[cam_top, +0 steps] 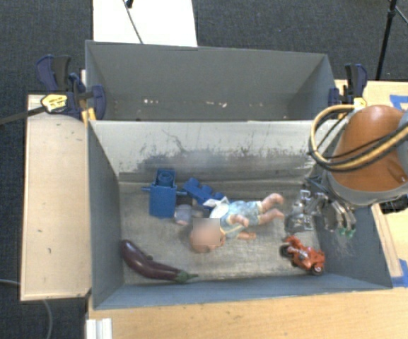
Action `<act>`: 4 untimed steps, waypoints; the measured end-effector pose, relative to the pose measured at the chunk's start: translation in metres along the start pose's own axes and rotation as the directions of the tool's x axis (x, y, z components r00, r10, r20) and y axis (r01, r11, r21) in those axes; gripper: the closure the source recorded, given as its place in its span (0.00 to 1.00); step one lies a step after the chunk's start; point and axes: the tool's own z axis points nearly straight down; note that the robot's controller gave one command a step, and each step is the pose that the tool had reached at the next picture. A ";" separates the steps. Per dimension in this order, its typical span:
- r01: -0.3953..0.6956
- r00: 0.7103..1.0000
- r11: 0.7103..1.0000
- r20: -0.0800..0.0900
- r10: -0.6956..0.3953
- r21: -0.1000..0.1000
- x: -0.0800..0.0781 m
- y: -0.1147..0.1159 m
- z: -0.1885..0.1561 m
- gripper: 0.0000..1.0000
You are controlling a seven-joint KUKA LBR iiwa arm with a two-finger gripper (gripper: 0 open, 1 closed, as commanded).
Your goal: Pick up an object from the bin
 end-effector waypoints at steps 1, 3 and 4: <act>-0.127 0.992 0.992 -0.008 0.127 -0.001 -0.017 0.004 -0.030 1.00; -0.211 0.977 0.977 -0.007 0.211 0.001 -0.017 0.011 -0.012 0.00; -0.210 0.978 0.978 -0.005 0.210 0.001 -0.018 0.011 -0.012 0.00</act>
Offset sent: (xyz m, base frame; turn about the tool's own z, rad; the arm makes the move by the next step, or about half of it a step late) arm 0.0198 0.0002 0.0350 0.1761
